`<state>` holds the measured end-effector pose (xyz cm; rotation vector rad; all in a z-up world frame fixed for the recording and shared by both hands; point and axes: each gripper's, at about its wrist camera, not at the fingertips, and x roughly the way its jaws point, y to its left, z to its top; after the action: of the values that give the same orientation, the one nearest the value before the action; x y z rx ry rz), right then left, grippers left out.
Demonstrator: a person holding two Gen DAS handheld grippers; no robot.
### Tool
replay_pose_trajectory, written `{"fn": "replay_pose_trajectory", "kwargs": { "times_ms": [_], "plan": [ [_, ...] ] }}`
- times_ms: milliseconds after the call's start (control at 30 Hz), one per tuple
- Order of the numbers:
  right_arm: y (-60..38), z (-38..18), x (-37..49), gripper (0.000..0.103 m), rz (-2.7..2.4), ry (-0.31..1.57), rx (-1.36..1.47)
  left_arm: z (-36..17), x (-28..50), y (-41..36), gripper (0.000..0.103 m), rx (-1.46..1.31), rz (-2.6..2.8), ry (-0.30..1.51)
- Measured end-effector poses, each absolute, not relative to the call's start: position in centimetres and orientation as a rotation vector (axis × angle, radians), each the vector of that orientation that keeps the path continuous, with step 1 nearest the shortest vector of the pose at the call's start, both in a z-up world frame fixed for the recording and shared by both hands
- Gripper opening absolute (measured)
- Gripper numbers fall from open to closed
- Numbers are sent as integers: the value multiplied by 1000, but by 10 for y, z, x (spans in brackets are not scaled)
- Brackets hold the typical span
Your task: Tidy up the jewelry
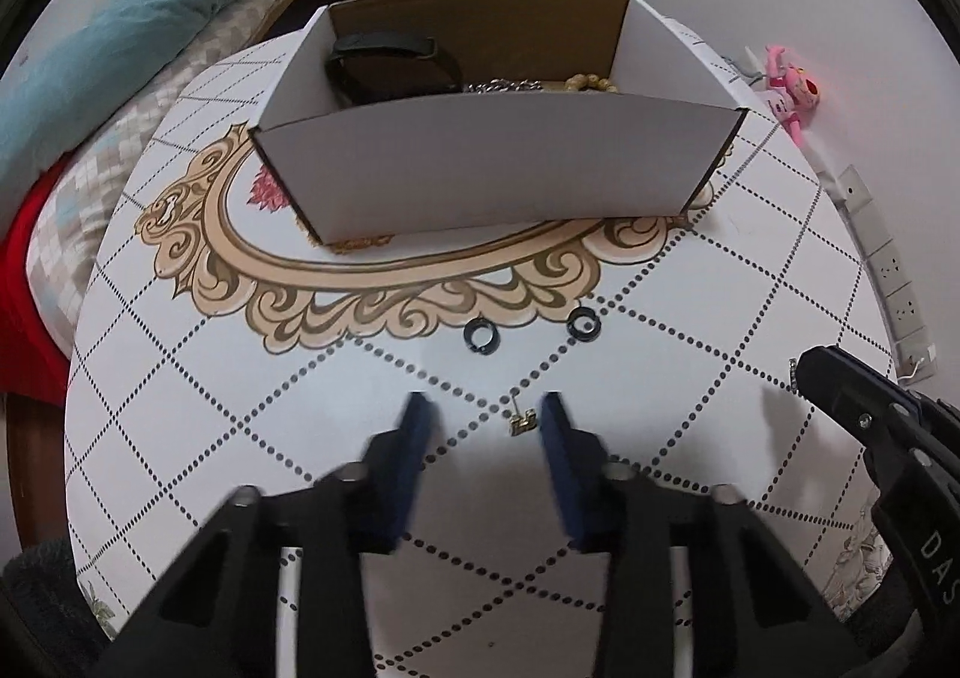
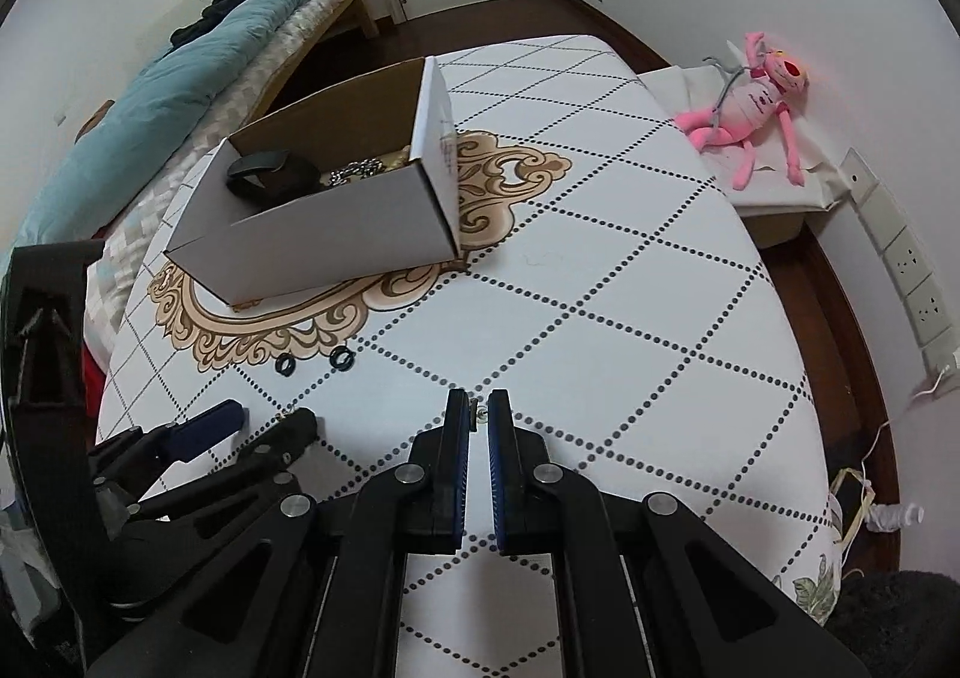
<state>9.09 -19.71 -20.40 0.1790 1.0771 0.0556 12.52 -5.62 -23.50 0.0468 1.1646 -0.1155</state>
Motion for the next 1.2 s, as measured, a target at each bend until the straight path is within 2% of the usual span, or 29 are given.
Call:
{"fn": "replay_pose_trajectory", "kwargs": {
  "times_ms": [33, 67, 100, 400, 633, 867, 1067, 1133, 1200],
  "plan": [
    [-198, -204, 91, 7, 54, 1076, 180, -235, 127, -56, 19, 49, -120, 1161],
    [-198, -204, 91, 7, 53, 1076, 179, -235, 129, -56, 10, 52, -124, 1159],
    [-197, -204, 91, 7, 52, 1075, 180, -235, 129, -56, 7, 51, -131, 1156],
    [-197, -193, 91, 7, 61, 1052, 196, -223, 121, -49, 7, -9, -172, 1144],
    [-193, -153, 100, 6, 125, 981, 235, -160, 137, -36, 7, -129, -268, 1090],
    [-182, -114, 163, 6, 219, 937, 283, -124, 204, -23, 7, -136, -274, 1084],
    [-169, -122, 241, 6, 267, 1057, 260, -130, 255, -12, 10, -109, -202, 1180],
    [-167, -130, 258, 7, 278, 1111, 254, -133, 265, -9, 18, -112, -184, 1209],
    [-167, -142, 274, 7, 260, 1181, 255, -135, 271, -5, 54, -86, -151, 1214]
  ]
}}
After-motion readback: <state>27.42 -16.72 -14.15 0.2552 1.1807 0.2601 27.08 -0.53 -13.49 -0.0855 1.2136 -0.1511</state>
